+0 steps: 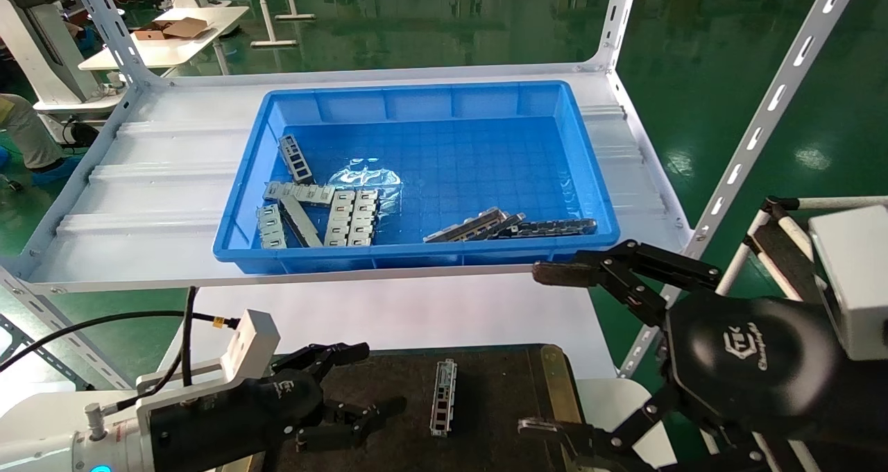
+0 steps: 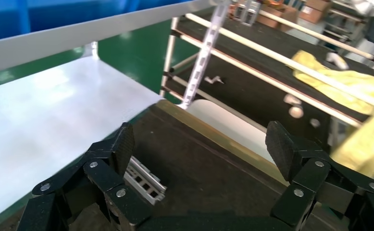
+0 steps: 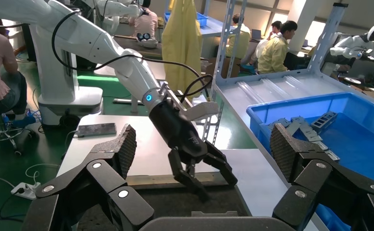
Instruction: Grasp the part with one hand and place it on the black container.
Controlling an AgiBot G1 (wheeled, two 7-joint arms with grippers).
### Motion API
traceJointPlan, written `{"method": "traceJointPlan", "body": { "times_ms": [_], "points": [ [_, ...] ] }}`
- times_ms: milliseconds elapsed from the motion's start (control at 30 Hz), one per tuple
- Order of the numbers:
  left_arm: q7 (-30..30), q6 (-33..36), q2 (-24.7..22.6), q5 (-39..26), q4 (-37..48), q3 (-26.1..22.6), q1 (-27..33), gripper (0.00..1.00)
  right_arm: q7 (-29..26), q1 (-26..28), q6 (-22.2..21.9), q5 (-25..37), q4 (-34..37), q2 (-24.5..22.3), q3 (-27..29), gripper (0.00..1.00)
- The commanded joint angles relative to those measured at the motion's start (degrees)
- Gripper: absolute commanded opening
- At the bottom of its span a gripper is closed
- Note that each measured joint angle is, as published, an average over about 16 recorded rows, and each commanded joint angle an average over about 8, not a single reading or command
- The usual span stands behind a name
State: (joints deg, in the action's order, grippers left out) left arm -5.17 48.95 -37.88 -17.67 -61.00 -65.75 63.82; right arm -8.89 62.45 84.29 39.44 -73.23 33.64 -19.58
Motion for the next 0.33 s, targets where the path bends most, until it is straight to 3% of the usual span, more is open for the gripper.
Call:
{"method": "traceJointPlan", "body": {
  "times_ms": [33, 333],
  "points": [
    [-0.9, 4.0, 0.5, 0.1, 1.7, 0.3, 0.3, 1.0, 0.0, 0.0, 0.0, 0.0, 0.0, 0.0, 0.0, 1.0],
    [-1.3, 10.4, 1.3, 0.0, 5.3, 0.4, 1.7, 1.0, 0.0, 0.0, 0.0, 0.0, 0.0, 0.0, 0.0, 1.0]
  ]
}}
